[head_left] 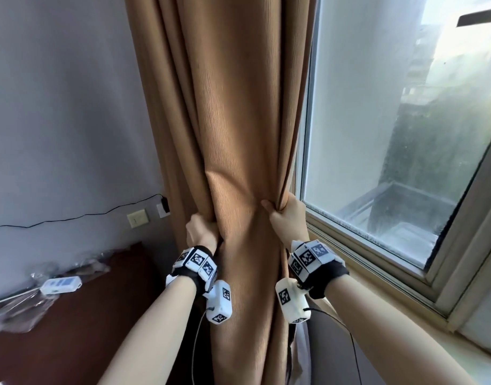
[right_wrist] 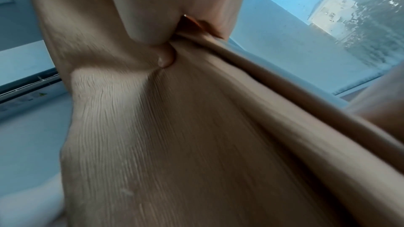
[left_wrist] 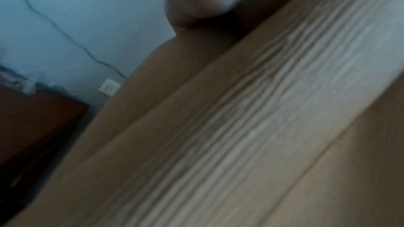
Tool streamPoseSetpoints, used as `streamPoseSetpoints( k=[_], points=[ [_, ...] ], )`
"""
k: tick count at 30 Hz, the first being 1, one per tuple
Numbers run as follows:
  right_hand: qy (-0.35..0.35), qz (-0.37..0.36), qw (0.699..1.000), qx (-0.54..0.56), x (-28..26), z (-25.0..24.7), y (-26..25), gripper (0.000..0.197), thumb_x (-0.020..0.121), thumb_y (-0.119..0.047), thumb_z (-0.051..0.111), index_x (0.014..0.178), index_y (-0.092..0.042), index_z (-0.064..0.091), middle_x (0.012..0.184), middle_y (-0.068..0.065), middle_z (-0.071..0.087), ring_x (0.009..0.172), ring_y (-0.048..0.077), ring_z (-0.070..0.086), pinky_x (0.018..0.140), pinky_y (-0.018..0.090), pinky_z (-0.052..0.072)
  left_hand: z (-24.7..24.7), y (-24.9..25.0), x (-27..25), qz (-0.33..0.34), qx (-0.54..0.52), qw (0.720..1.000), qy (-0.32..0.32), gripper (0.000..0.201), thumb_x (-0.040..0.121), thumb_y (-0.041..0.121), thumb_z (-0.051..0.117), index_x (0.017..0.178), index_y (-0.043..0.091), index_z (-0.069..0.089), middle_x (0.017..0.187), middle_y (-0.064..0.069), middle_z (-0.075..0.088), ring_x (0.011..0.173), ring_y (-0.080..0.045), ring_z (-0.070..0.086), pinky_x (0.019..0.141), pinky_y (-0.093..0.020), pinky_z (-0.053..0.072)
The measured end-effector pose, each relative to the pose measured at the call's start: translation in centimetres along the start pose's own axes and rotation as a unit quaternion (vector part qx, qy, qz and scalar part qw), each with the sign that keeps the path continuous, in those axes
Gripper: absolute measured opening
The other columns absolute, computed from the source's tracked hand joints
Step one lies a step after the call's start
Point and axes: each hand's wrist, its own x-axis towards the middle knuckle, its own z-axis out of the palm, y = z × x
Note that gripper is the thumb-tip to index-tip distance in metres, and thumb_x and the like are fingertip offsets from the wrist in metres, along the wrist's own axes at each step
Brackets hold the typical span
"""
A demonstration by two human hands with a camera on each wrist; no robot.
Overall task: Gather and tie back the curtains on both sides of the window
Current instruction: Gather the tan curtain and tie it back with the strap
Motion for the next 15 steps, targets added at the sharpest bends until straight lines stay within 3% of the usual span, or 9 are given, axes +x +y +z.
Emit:
streamPoseSetpoints(
  k=[2,5,8,12,15],
  points=[
    [0.005,-0.002,1.0,-0.009,0.2,0.1,0.1,0.016,0.084,-0.019,0.066,0.076,-0.008,0.058,0.078,0.011,0.063,0.073,0.027,0.059,0.064,0.031,0.044,-0.2,0.0,0.4,-0.004,-0.014,1.0,-0.004,0.028,0.086,0.014,0.056,0.107,-0.002,0.065,0.115,-0.023,0.065,0.102,-0.039,0.062,0.074,-0.03,0.04],
    [0.009,0.005,1.0,0.0,0.5,0.2,0.5,0.02,0.084,-0.018,0.066,0.073,-0.004,0.057,0.075,0.013,0.062,0.068,0.029,0.058,0.062,0.034,0.046,-1.2,0.1,1.0,0.015,-0.034,0.999,-0.024,0.027,0.08,0.005,0.062,0.105,-0.005,0.065,0.108,-0.023,0.066,0.101,-0.038,0.064,0.074,-0.027,0.042],
    [0.004,0.001,1.0,0.004,0.5,-0.1,0.6,0.02,0.085,-0.018,0.065,0.073,-0.003,0.057,0.074,0.012,0.061,0.068,0.027,0.058,0.06,0.032,0.044,-1.8,-0.1,2.4,0.04,-0.07,0.997,0.011,0.027,0.075,0.006,0.062,0.101,0.0,0.069,0.1,-0.021,0.07,0.095,-0.035,0.066,0.075,-0.028,0.046],
    [-0.007,0.0,1.0,-0.002,0.1,0.2,-0.1,0.027,0.085,-0.016,0.064,0.065,-0.01,0.048,0.066,0.005,0.053,0.06,0.021,0.049,0.056,0.026,0.031,-1.3,0.2,1.7,0.055,-0.088,0.991,0.082,0.027,0.075,-0.001,0.051,0.096,-0.004,0.068,0.094,-0.026,0.069,0.091,-0.043,0.064,0.075,-0.037,0.05],
    [0.001,-0.009,1.0,-0.005,-0.2,0.3,-0.2,0.028,0.084,-0.015,0.064,0.064,-0.009,0.046,0.068,0.006,0.051,0.061,0.022,0.048,0.058,0.026,0.031,-1.1,0.4,1.1,0.013,-0.085,0.991,0.105,0.024,0.078,0.006,0.056,0.098,-0.002,0.067,0.098,-0.027,0.067,0.091,-0.044,0.063,0.075,-0.038,0.048]
  ],
)
